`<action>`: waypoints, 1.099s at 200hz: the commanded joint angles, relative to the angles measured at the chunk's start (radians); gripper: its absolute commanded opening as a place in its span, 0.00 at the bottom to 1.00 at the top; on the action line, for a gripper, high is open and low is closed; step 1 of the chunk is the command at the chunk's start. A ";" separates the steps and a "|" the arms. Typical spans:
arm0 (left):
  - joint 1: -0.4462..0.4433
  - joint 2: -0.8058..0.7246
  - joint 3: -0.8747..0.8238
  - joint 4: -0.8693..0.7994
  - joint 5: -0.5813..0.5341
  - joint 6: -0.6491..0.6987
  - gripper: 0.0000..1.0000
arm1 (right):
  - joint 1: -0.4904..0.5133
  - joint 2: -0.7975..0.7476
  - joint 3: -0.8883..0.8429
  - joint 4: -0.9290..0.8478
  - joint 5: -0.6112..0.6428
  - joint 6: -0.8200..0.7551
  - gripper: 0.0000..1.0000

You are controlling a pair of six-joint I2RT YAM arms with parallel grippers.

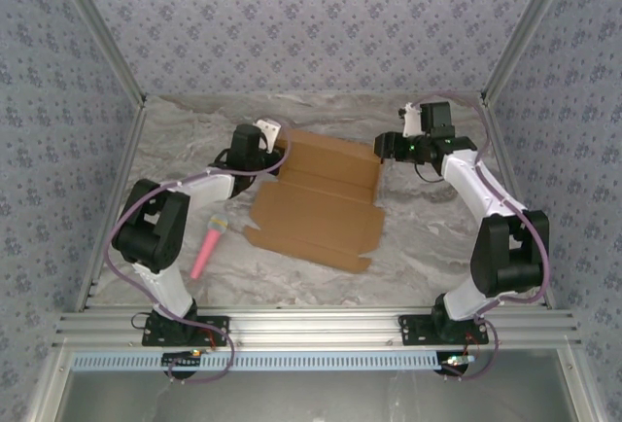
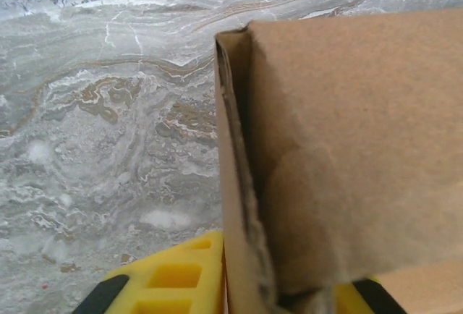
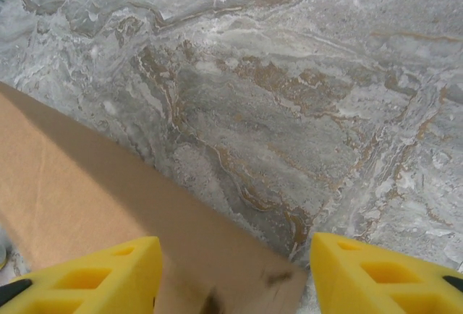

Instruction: Fold the paper box

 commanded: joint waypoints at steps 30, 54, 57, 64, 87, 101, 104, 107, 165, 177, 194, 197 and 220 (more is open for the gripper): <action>-0.004 0.017 0.198 -0.350 0.020 0.006 0.01 | -0.006 -0.058 0.073 -0.081 0.034 -0.035 0.62; -0.004 0.039 0.323 -0.568 0.043 0.026 0.00 | -0.015 -0.103 0.073 -0.102 0.053 -0.043 0.62; -0.004 0.043 0.338 -0.596 0.045 0.030 0.00 | -0.016 -0.110 0.073 -0.106 0.056 -0.045 0.62; -0.004 0.053 0.382 -0.661 0.049 0.039 0.00 | -0.019 -0.125 0.073 -0.115 0.062 -0.050 0.62; -0.004 0.109 0.540 -0.873 0.066 0.071 0.00 | -0.026 -0.162 0.076 -0.149 0.098 -0.073 0.63; -0.004 0.155 0.636 -1.008 0.079 0.095 0.00 | -0.034 -0.182 0.073 -0.169 0.117 -0.086 0.64; -0.004 0.167 0.657 -1.035 0.085 0.103 0.00 | -0.036 -0.186 0.074 -0.172 0.119 -0.088 0.64; -0.004 0.177 0.677 -1.063 0.087 0.109 0.00 | -0.037 -0.190 0.073 -0.177 0.123 -0.090 0.64; -0.015 0.461 1.095 -1.476 0.064 0.233 0.00 | -0.057 -0.249 0.035 -0.210 0.145 -0.108 0.65; -0.021 0.525 1.190 -1.554 0.051 0.251 0.00 | -0.057 -0.250 0.022 -0.206 0.132 -0.102 0.65; -0.029 0.618 1.331 -1.654 0.022 0.267 0.00 | -0.052 -0.248 -0.004 -0.188 0.117 -0.087 0.65; -0.032 0.636 1.354 -1.672 0.016 0.270 0.01 | -0.052 -0.247 -0.009 -0.185 0.115 -0.085 0.65; -0.039 0.767 1.560 -1.793 -0.016 0.280 0.05 | -0.037 -0.235 -0.039 -0.161 0.106 -0.067 0.65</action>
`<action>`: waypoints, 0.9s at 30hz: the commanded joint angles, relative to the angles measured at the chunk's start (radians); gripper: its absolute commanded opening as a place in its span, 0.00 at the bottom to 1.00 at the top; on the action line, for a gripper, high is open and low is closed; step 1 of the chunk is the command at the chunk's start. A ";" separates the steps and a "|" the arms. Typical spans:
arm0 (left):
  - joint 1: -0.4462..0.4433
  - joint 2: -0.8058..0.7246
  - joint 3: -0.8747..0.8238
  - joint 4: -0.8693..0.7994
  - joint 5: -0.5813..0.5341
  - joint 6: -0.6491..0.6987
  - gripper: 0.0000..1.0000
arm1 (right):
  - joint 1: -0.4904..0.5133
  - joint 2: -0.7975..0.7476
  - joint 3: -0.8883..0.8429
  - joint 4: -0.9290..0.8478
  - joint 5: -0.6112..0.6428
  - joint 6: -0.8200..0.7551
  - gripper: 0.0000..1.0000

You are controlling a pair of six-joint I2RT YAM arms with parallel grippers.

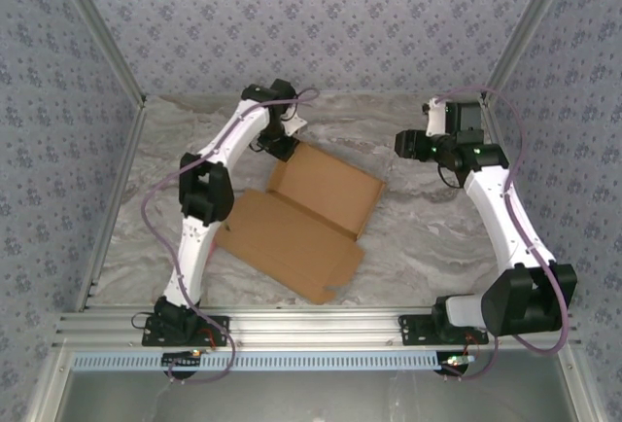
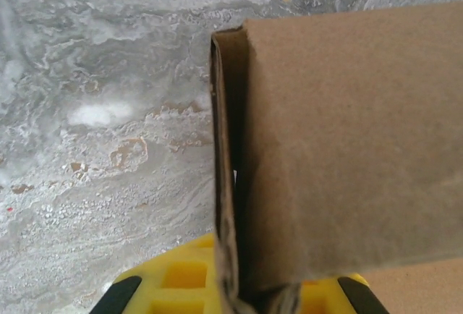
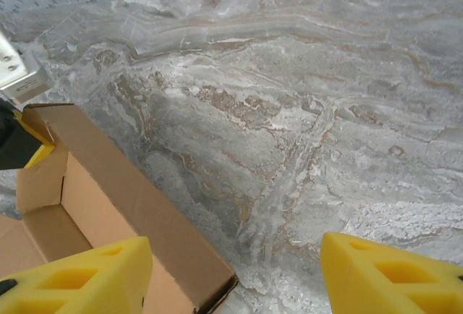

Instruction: Fold the paper box

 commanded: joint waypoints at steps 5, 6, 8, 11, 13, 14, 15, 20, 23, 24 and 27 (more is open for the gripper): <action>-0.014 0.182 0.324 -0.284 -0.063 0.043 0.12 | 0.051 0.037 -0.069 0.030 -0.027 0.026 0.65; -0.014 0.184 0.321 -0.276 -0.065 0.044 0.13 | 0.060 0.048 -0.069 0.032 -0.027 0.024 0.65; -0.014 0.188 0.318 -0.260 -0.068 0.043 0.19 | 0.077 0.073 -0.069 0.043 -0.027 0.019 0.65; -0.014 0.187 0.316 -0.229 -0.068 0.034 0.26 | 0.109 0.124 -0.062 0.063 -0.023 0.015 0.65; -0.014 0.185 0.317 -0.204 -0.060 0.027 0.31 | 0.134 0.161 -0.051 0.066 -0.011 0.010 0.65; -0.014 0.182 0.316 -0.189 -0.053 0.025 0.34 | 0.145 0.179 -0.045 0.067 -0.003 0.007 0.66; -0.014 0.181 0.316 -0.176 -0.048 0.022 0.36 | 0.154 0.197 -0.040 0.065 0.003 0.005 0.65; -0.012 0.188 0.305 -0.126 -0.042 0.020 0.45 | 0.183 0.236 -0.002 0.050 0.045 -0.014 0.65; -0.008 0.196 0.291 -0.102 -0.042 0.015 0.47 | 0.187 0.225 0.003 0.041 0.058 -0.025 0.66; -0.006 0.200 0.289 -0.094 -0.041 0.012 0.47 | 0.187 0.218 0.005 0.038 0.064 -0.030 0.66; -0.003 0.213 0.284 -0.076 -0.033 0.006 0.50 | 0.187 0.204 0.011 0.027 0.080 -0.039 0.66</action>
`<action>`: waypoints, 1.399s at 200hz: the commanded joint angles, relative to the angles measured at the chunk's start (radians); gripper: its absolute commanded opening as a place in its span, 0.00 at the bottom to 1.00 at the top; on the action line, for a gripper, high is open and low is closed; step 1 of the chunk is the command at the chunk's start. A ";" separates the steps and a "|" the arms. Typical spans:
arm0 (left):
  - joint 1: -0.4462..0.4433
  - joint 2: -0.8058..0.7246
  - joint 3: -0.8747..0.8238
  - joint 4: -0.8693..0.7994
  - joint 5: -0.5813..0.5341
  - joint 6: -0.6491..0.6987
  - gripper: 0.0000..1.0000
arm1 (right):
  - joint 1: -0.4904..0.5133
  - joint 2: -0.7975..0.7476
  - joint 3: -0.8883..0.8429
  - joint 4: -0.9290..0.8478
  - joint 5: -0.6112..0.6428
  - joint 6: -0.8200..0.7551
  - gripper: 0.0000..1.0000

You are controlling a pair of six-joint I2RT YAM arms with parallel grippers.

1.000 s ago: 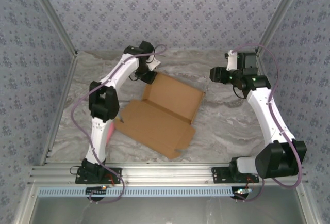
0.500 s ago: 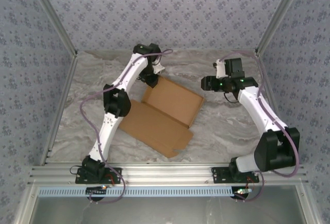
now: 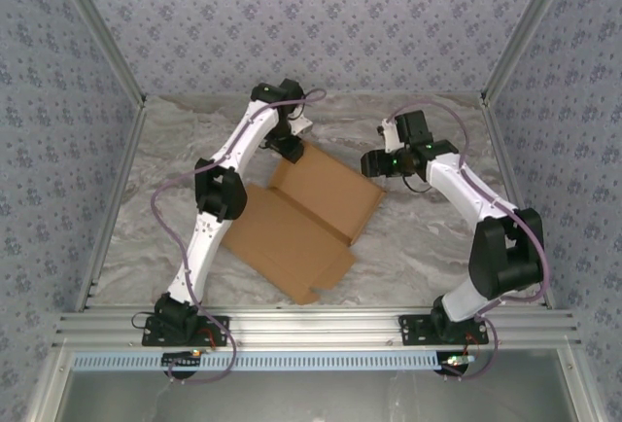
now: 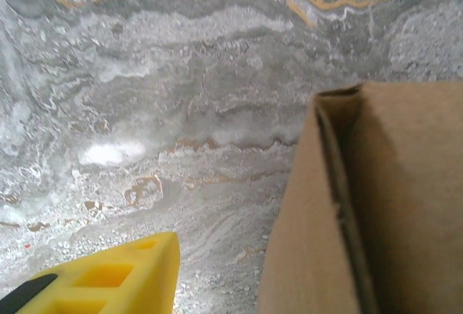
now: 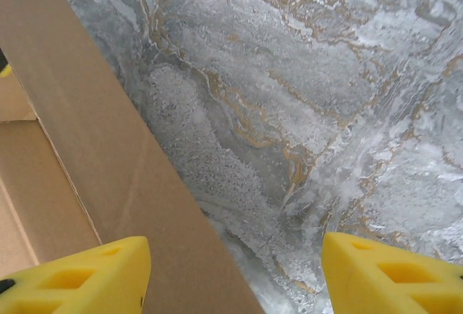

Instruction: Fold the paper box

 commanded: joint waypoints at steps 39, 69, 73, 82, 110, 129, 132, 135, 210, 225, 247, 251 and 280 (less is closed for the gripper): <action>0.010 0.055 -0.026 0.074 0.042 -0.022 0.60 | 0.009 -0.036 0.039 -0.035 0.051 -0.036 0.67; 0.010 0.064 -0.050 0.096 0.055 -0.029 0.62 | 0.016 -0.026 0.043 -0.032 0.051 -0.036 0.67; 0.011 0.068 -0.053 0.097 0.056 -0.029 0.63 | 0.016 -0.025 0.044 -0.032 0.050 -0.036 0.67; 0.010 0.071 -0.055 0.098 0.058 -0.031 0.63 | 0.017 -0.022 0.048 -0.035 0.052 -0.036 0.67; 0.010 0.066 -0.047 0.110 0.081 -0.035 0.66 | 0.021 -0.012 0.048 -0.036 0.053 -0.039 0.67; 0.010 0.050 -0.041 0.131 0.102 -0.039 0.71 | 0.036 0.007 0.050 -0.035 0.055 -0.041 0.67; 0.011 0.049 -0.041 0.135 0.106 -0.041 0.71 | 0.037 0.011 0.050 -0.035 0.055 -0.042 0.67; 0.011 0.045 -0.040 0.139 0.108 -0.040 0.72 | 0.040 0.014 0.049 -0.034 0.057 -0.042 0.67; 0.019 -0.010 0.020 0.197 0.167 -0.071 0.83 | 0.072 0.210 0.141 -0.036 0.094 -0.083 0.68; 0.022 -0.033 0.032 0.219 0.177 -0.080 0.85 | 0.079 0.259 0.172 -0.042 0.103 -0.092 0.68; 0.022 -0.070 0.043 0.259 0.170 -0.087 0.86 | 0.086 0.323 0.206 -0.046 0.104 -0.098 0.68; 0.023 -0.076 0.046 0.267 0.166 -0.092 0.86 | 0.087 0.335 0.213 -0.044 0.102 -0.098 0.67; 0.025 -0.134 0.076 0.319 0.160 -0.121 0.86 | 0.085 0.401 0.254 -0.043 0.100 -0.094 0.62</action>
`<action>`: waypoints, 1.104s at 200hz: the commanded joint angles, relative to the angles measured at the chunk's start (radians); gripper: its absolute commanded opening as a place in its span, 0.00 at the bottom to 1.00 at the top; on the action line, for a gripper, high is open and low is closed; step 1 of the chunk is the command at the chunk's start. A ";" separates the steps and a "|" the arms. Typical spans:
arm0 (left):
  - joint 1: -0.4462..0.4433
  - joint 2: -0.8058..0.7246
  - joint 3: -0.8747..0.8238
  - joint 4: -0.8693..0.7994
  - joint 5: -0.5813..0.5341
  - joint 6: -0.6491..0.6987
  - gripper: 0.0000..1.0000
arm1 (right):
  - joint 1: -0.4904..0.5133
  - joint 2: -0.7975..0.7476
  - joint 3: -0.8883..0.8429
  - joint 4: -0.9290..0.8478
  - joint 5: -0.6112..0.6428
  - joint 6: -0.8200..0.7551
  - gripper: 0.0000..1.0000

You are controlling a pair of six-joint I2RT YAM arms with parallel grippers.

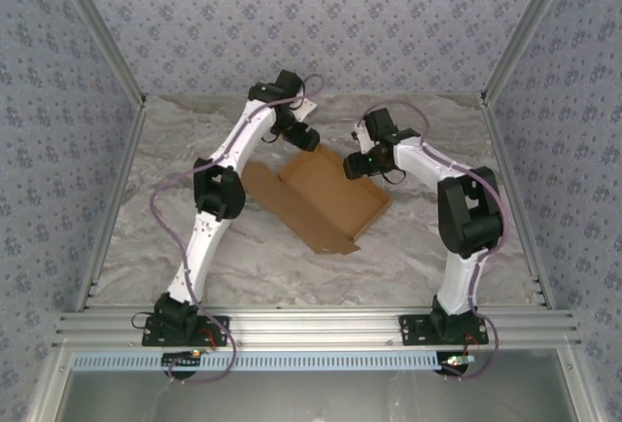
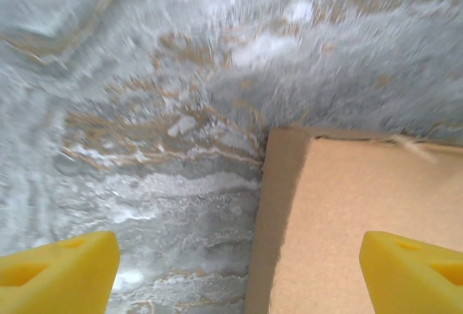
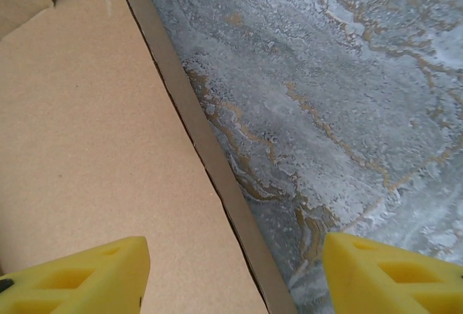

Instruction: Fold the paper box

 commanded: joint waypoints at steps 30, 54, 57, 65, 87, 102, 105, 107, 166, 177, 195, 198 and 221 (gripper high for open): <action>0.009 -0.195 0.077 0.114 -0.009 -0.073 0.86 | -0.013 0.097 0.093 -0.029 0.011 -0.003 0.56; 0.015 -0.253 0.077 0.113 -0.046 -0.090 0.85 | -0.041 0.104 0.095 -0.025 0.018 0.019 0.51; 0.015 -0.261 0.077 0.110 -0.052 -0.091 0.85 | -0.046 0.103 0.095 -0.026 0.019 0.021 0.50; 0.017 -0.279 0.077 0.103 -0.067 -0.094 0.85 | -0.064 0.103 0.093 -0.029 0.020 0.029 0.49; 0.030 -0.324 0.077 0.081 -0.103 -0.109 0.84 | -0.118 0.089 0.074 -0.025 0.017 0.058 0.45; 0.044 -0.346 0.072 0.061 -0.111 -0.122 0.84 | -0.161 0.068 0.047 -0.009 0.009 0.081 0.43; 0.047 -0.351 0.071 0.057 -0.112 -0.125 0.84 | -0.171 0.064 0.042 -0.006 0.006 0.088 0.43; 0.048 -0.353 0.071 0.055 -0.113 -0.127 0.84 | -0.178 0.062 0.039 -0.004 0.003 0.090 0.43; 0.106 -0.455 -0.098 0.066 -0.127 -0.172 0.83 | -0.366 -0.071 -0.157 0.100 -0.109 0.189 0.40; 0.115 -0.495 -0.177 0.102 -0.125 -0.181 0.83 | -0.376 -0.097 -0.189 0.124 -0.131 0.204 0.41; 0.136 -0.574 -0.329 0.180 -0.118 -0.203 0.83 | -0.382 -0.145 -0.294 0.170 -0.181 0.233 0.45; 0.140 -0.589 -0.356 0.195 -0.115 -0.208 0.83 | -0.384 -0.149 -0.303 0.173 -0.189 0.238 0.46; 0.164 -0.702 -0.577 0.313 -0.082 -0.241 0.83 | -0.386 -0.219 -0.390 0.232 -0.255 0.282 0.51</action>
